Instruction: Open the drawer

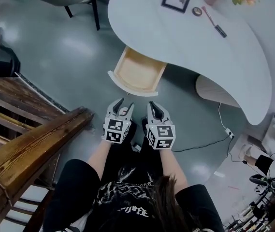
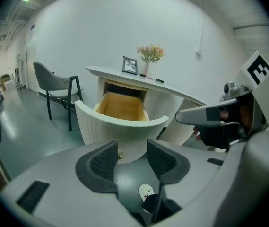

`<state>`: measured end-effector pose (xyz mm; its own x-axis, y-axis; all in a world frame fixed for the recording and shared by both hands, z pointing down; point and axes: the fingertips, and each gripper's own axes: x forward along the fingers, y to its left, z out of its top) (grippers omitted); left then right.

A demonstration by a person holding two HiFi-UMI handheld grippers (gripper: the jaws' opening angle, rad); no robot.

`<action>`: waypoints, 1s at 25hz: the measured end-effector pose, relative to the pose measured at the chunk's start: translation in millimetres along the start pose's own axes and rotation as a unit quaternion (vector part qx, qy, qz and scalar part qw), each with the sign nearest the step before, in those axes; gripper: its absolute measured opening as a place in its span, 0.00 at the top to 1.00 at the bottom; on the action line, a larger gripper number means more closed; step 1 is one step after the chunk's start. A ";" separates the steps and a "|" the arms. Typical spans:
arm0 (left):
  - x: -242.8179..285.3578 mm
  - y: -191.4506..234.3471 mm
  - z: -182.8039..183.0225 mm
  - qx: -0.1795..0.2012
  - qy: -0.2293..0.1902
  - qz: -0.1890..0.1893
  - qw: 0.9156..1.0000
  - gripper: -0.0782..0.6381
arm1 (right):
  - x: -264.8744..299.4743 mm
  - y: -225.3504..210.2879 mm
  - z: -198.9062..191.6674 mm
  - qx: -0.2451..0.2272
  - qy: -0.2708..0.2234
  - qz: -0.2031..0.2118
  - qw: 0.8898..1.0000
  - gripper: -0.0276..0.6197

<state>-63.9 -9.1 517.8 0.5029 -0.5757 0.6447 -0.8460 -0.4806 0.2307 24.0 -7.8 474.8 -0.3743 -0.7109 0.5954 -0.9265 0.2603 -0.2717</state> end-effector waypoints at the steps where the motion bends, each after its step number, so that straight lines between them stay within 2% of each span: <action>1: -3.8 -0.8 3.8 0.002 -0.003 -0.003 1.000 0.64 | -1.4 0.8 2.9 0.000 -0.002 -0.001 1.000 0.91; 8: -27.0 -10.9 25.7 -0.001 -0.024 -0.025 0.999 0.64 | -13.9 4.7 25.3 -0.002 -0.022 -0.016 1.000 0.91; 12: -39.8 -20.3 38.0 0.009 -0.032 -0.036 0.999 0.64 | -24.3 3.7 39.6 0.006 -0.038 -0.028 0.999 0.91; 17: -51.1 -30.7 55.5 0.041 -0.042 -0.053 0.997 0.64 | -33.1 8.6 53.0 -0.006 -0.047 -0.034 0.998 0.91; 25: -66.4 -36.5 90.0 0.043 -0.081 -0.062 0.994 0.64 | -47.9 11.9 74.2 -0.015 -0.074 -0.047 0.996 0.91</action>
<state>-50.5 -12.8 401.0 0.6297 -0.6038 0.4887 -0.7612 -0.6052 0.2331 33.7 -19.1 387.0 -0.2791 -0.8203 0.4992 -0.9585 0.2061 -0.1971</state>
